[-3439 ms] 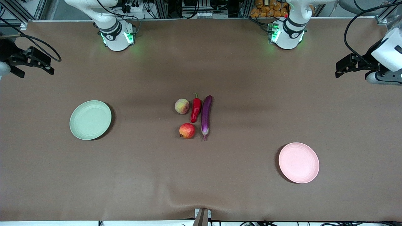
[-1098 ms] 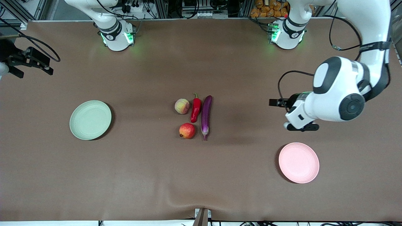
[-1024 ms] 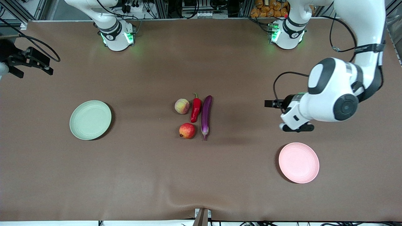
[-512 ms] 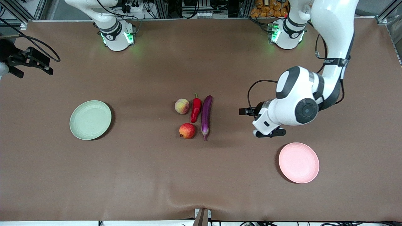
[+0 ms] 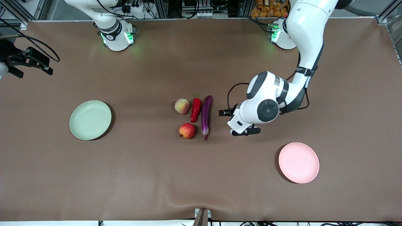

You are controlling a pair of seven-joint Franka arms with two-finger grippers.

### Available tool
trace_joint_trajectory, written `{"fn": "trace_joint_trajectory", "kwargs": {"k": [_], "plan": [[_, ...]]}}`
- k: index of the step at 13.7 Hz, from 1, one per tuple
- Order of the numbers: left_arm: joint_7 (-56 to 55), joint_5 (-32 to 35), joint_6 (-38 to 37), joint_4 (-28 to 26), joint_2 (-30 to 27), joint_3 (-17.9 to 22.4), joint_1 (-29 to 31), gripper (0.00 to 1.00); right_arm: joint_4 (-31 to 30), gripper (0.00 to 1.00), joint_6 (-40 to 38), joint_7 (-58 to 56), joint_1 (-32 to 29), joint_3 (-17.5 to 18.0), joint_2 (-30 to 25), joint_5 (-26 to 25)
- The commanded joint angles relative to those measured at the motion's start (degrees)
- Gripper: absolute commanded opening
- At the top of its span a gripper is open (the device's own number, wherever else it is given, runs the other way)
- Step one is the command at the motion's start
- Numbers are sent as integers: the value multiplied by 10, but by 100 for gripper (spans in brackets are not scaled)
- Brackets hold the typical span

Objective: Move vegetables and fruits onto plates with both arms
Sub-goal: 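Lower the left gripper and grasp the purple eggplant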

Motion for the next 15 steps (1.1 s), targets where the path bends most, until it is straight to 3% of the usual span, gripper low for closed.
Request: {"fn": "trace_joint_trajectory", "kwargs": {"k": [1, 7, 15], "plan": [[-45, 12, 38, 17, 23, 9, -30, 100, 4, 100, -3, -4, -7, 2, 0, 10], [-123, 128, 108, 29, 71, 9, -103, 100, 3, 100, -3, -4, -7, 2, 0, 10], [-218, 134, 155, 37, 91, 35, -176, 100, -3, 100, -5, -7, -14, 2, 0, 10]]}}
